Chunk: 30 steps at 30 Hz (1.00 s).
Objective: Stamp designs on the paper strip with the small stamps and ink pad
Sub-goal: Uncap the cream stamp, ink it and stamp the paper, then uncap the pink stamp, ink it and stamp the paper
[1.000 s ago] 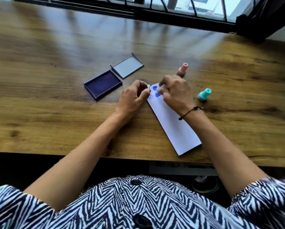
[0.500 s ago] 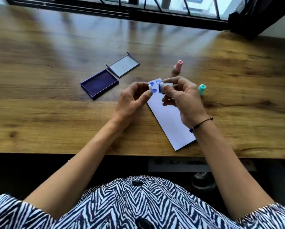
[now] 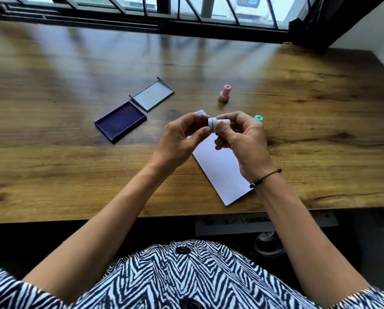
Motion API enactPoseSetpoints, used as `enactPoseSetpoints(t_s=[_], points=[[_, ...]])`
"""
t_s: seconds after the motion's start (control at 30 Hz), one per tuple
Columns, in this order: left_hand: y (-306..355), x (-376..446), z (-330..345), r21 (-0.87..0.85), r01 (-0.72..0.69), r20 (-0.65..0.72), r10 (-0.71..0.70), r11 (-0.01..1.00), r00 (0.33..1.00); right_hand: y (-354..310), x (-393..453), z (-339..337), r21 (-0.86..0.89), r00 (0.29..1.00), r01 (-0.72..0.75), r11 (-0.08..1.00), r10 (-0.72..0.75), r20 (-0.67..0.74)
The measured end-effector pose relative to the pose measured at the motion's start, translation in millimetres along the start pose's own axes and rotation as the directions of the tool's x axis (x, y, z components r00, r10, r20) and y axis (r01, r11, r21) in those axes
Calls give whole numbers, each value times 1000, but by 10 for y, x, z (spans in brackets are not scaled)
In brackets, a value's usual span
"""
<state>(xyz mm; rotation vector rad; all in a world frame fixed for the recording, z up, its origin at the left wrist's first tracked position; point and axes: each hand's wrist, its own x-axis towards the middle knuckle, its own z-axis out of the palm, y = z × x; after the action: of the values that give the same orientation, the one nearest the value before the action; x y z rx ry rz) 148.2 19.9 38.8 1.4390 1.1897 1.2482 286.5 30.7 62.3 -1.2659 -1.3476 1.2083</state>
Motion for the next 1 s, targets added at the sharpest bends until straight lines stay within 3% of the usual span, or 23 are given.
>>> enactPoseSetpoints(t_s=[0.17,0.23,0.27,0.33,0.4,0.47,0.63,0.73,0.83,0.93,1.0], points=[[22,75,137,233,-115,-29,125,966,992,37,32,-41,72,998,-40,997,43,-45],[-1,163,165,302,-84,-6,90,949,996,45,131,-91,-46,998,-36,998,34,-49],[-13,229,184,327,-53,15,51,943,999,46,217,-126,-191,998,-3,982,-8,-60],[-27,365,235,356,16,40,-33,934,999,42,431,-193,-581,987,87,809,-149,-60],[-36,489,281,366,70,23,-85,928,996,23,644,-237,-852,967,139,505,-253,8],[-43,592,311,361,102,-4,-107,927,994,22,825,-275,-945,956,179,273,-274,102],[-71,716,311,310,142,-62,-129,940,990,107,1138,-343,-988,982,152,-28,-111,154],[-90,756,275,263,157,-83,-140,952,987,75,1249,-359,-995,995,99,9,16,99],[-103,783,241,224,177,-115,-154,958,981,-23,1415,-281,-988,995,85,130,-70,77],[-110,784,193,216,199,-146,-170,956,975,-60,1523,-132,-981,988,151,124,-40,147],[-119,780,136,205,212,-169,-179,956,969,-38,1539,-61,-960,978,207,188,-19,207]])
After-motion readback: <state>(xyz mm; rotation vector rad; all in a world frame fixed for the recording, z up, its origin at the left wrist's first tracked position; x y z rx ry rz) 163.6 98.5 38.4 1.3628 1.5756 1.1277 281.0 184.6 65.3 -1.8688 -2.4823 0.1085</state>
